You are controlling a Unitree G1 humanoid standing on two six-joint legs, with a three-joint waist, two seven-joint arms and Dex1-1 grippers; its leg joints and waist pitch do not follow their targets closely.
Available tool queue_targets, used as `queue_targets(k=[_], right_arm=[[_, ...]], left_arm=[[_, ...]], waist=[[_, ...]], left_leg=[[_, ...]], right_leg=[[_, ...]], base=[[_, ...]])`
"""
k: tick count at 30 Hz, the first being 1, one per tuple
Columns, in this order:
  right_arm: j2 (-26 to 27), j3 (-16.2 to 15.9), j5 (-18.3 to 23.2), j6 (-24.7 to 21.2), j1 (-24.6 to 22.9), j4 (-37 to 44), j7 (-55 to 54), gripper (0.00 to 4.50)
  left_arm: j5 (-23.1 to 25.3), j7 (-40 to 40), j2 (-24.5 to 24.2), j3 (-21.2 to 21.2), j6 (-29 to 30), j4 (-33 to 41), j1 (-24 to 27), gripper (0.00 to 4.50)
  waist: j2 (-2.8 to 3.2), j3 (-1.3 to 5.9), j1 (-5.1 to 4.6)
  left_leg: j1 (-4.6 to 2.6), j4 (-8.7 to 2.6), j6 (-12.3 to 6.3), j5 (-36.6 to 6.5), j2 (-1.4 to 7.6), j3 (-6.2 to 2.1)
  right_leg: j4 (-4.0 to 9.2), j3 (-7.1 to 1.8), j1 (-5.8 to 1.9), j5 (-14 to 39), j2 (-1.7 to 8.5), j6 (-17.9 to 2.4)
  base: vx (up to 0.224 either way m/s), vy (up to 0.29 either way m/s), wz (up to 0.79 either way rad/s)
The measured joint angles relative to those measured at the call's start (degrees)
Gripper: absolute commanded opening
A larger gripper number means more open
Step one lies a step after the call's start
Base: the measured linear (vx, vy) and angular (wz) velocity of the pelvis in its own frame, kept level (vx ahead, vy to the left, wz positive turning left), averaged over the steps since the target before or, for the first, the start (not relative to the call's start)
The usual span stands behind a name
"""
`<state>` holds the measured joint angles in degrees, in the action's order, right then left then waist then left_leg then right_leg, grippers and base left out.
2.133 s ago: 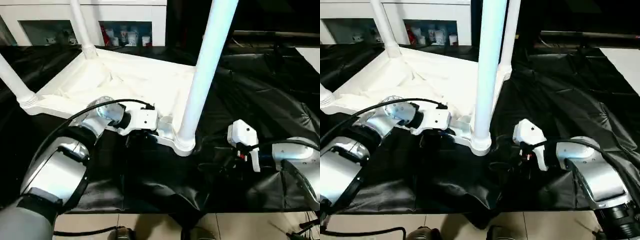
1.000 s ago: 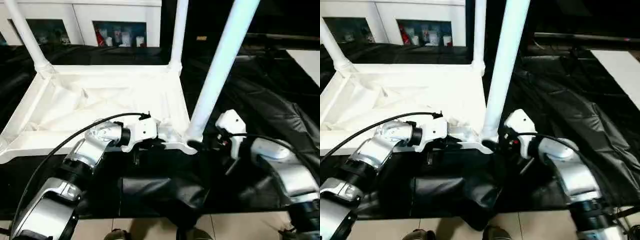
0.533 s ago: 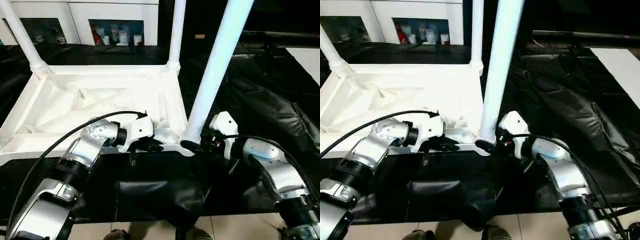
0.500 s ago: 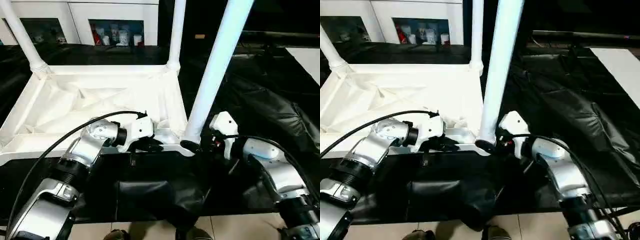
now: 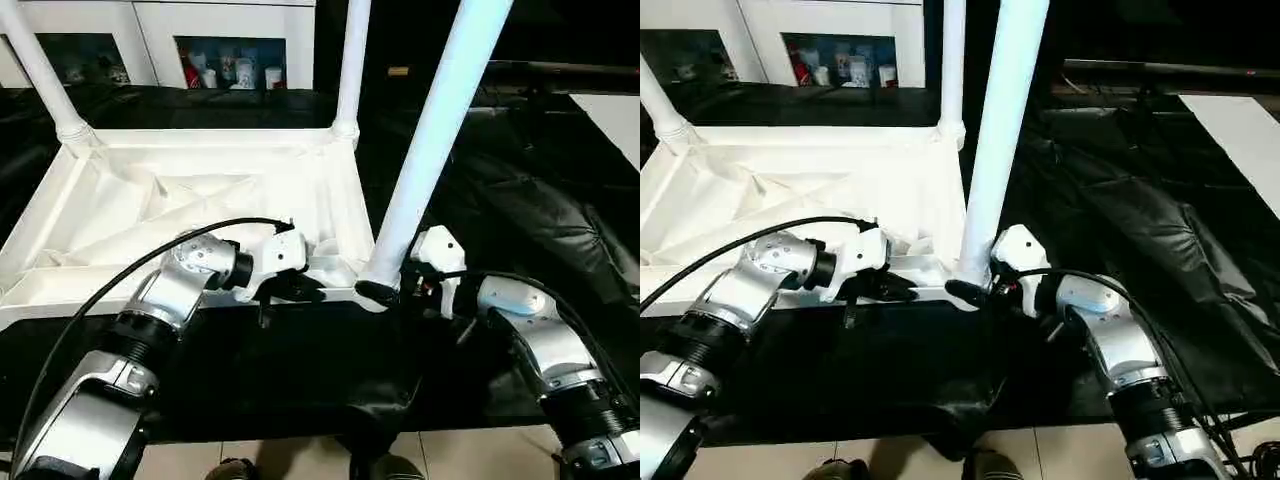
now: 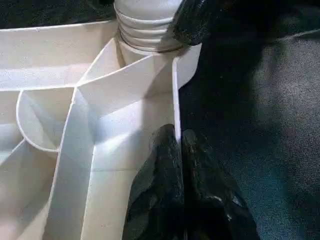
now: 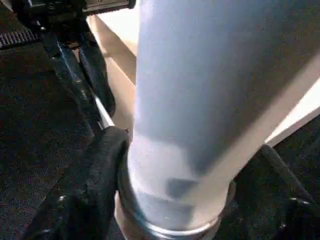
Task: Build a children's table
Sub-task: Rotate leg to tighten
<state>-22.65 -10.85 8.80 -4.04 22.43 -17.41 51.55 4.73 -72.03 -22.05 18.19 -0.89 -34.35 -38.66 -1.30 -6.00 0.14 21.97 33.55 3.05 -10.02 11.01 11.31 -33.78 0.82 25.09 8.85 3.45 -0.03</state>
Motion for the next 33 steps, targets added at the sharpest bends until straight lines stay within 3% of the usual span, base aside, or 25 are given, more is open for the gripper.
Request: queue_targets(k=[4,15,20,25,33], right_arm=[[0.0,0.0,0.3,1.0,0.0,-0.7,0.2,2.73],[2.4,0.7,0.4,1.5,0.0,-2.4,-3.1,2.66],[10.6,4.6,-1.2,0.2,0.4,-5.5,-20.5,2.65],[17.0,7.1,-5.1,-1.1,2.1,-7.4,-37.6,2.64],[18.7,8.3,-6.1,-2.1,3.0,-8.7,-41.0,2.64]], left_arm=[[0.0,-0.2,0.0,0.1,0.0,-0.2,-0.2,0.00],[-0.3,1.0,0.0,-0.6,1.8,-0.4,-0.2,0.00],[1.5,9.9,4.6,-1.6,4.3,-4.6,-2.8,0.00],[3.0,19.4,10.1,-2.1,7.0,-9.5,-5.9,0.00],[3.0,22.9,13.2,-2.0,10.7,-11.4,-7.2,0.00]], waist=[[0.00,0.00,-0.06],[0.00,0.01,-0.53],[0.02,0.09,-1.30],[0.11,0.24,-1.26],[0.40,0.26,-1.28]], left_leg=[[0.00,-0.05,0.00,0.0,0.00,0.01],[-0.08,-0.29,0.00,0.0,0.00,0.06],[-0.14,-0.39,0.01,0.0,-0.11,0.06],[-0.16,-0.41,0.00,0.0,-0.17,0.04],[-0.66,-0.82,-0.02,0.0,-0.34,0.01]], right_leg=[[0.16,0.00,-0.02,0.0,0.00,0.0],[0.40,0.00,-0.07,0.0,-0.02,0.0],[0.82,-0.04,-0.19,0.0,0.01,0.0],[1.32,-0.05,-0.39,0.1,0.03,0.1],[2.75,0.02,-1.31,0.1,0.09,0.1]], base=[[0.000,0.000,0.00],[0.000,0.000,0.00],[0.000,0.000,0.00],[0.000,0.000,0.00],[0.000,0.000,0.00]])
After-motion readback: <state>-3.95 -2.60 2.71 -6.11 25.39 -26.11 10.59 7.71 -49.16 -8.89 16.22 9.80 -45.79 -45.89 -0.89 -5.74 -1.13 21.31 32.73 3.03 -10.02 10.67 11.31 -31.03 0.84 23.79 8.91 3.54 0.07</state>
